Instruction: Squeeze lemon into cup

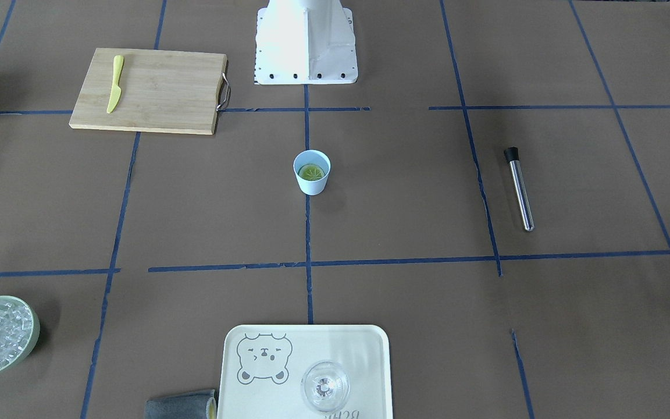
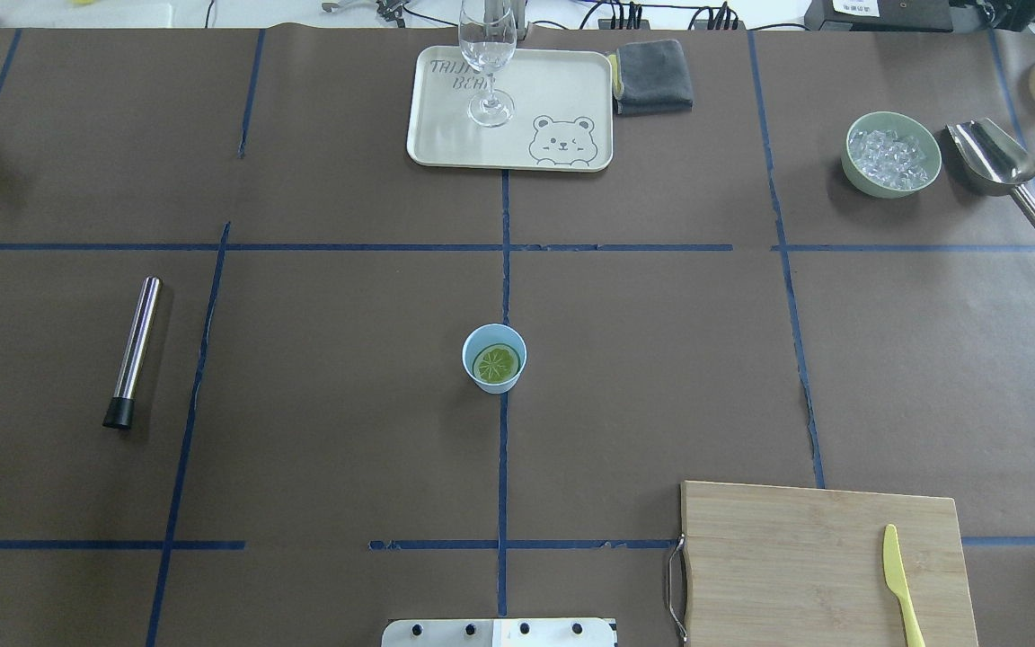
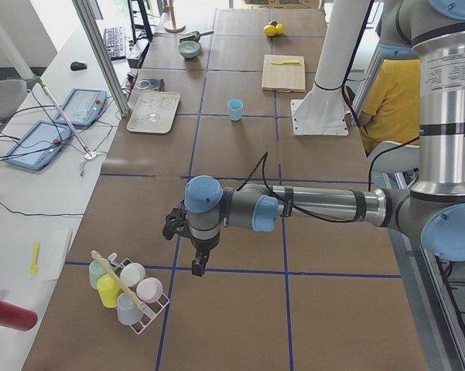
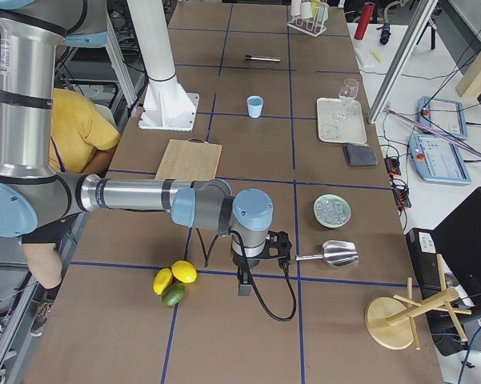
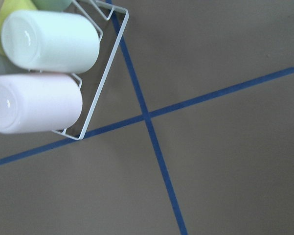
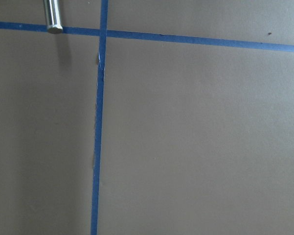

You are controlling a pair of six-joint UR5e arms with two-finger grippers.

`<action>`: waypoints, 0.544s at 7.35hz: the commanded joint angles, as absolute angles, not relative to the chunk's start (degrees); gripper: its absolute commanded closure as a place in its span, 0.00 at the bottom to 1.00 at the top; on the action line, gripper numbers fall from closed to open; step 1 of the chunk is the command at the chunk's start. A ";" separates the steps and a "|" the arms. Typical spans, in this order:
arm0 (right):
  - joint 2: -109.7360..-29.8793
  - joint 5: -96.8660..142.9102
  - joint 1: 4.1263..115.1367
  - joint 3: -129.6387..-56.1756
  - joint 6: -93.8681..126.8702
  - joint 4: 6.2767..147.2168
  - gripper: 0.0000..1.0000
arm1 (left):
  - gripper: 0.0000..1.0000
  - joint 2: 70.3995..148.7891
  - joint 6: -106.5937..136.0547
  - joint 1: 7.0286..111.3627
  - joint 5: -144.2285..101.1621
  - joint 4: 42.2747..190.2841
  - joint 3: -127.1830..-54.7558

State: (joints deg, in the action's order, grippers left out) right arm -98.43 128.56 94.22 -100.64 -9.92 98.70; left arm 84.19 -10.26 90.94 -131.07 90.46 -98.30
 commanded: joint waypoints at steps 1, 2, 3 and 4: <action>-98.44 128.58 94.22 -100.98 -9.84 98.70 0.00 | 0.00 84.72 -13.98 92.20 -131.05 87.80 -98.62; -98.44 128.58 94.22 -101.07 -9.93 98.70 0.00 | 0.00 85.60 -13.54 92.11 -130.78 88.24 -98.09; -98.44 128.58 94.22 -101.16 -9.93 98.70 0.00 | 0.00 85.34 -13.80 92.20 -130.96 88.33 -99.13; -98.44 128.58 94.22 -101.08 -9.93 98.70 0.00 | 0.00 85.60 -13.71 92.11 -130.96 88.42 -99.31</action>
